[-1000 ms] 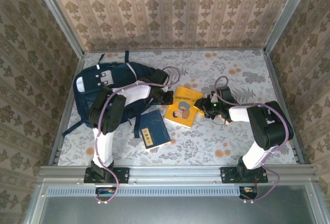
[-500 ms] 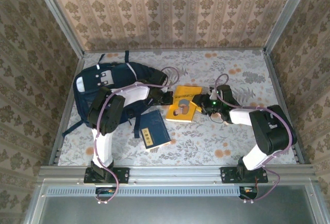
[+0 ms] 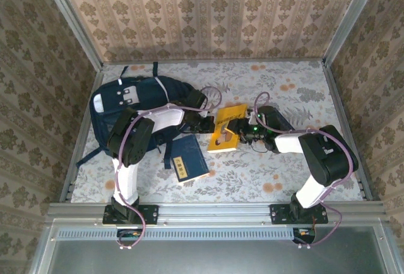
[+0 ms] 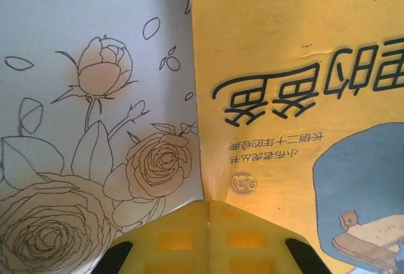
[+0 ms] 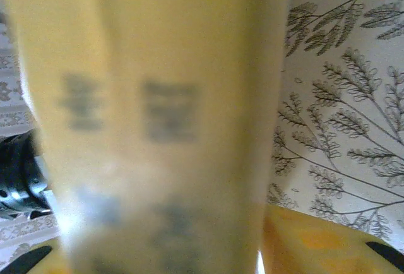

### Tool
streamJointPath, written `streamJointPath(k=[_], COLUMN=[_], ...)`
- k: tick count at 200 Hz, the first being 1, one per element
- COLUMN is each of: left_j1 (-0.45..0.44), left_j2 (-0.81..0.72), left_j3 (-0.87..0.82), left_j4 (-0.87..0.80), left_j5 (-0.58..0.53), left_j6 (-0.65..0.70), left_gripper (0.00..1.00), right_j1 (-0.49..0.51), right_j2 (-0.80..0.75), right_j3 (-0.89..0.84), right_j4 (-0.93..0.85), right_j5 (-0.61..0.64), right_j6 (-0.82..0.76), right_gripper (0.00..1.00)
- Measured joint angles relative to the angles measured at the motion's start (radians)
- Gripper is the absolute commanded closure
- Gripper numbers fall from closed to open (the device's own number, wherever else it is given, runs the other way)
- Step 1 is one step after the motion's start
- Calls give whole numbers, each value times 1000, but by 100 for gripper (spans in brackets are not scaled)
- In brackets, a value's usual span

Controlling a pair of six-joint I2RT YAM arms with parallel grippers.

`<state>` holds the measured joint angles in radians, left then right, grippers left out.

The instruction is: Pack the student bag

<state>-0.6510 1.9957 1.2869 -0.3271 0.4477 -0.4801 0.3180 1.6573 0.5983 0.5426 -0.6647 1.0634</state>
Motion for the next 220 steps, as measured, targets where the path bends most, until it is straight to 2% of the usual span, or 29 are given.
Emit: streamJointPath(k=[35,48,61,76,91,120,132,169,220], left_j1=[0,0,0,0,0,10,19,83,142], left_j2=[-12,-13,-14,-16,-22,-55,-91,-232,-409], left_j3=[-15,-16,-18,-21,-27,-49,-72,-119,-171], left_j4=[3,4,6,7,7,8,6,18,67], left_j5=[6,8,8,8,6,11,28,114,277], left_j6=[0,0,0,-4,-10,-29,-37,-81,-164], left_gripper=[99,99,99,99,95,71,63,54,41], right_j1=[0,0,0,0,-1,-1,-1,-1,-1], right_j2=[0,0,0,0,0,-8,-25,-119,-346], right_j3=[0,0,0,0,-1,-1,-5,-10,-11], right_j4=[-60,-64,-68,-76,-79,-84,-84,-83,-72], right_j5=[19,21,22,28,31,33,32,1,-69], right_j6=[-39,-43,-46,-51,-57,-68,-74,-95,-96], right_gripper=[45,47,60,83,100,100,100,100,100])
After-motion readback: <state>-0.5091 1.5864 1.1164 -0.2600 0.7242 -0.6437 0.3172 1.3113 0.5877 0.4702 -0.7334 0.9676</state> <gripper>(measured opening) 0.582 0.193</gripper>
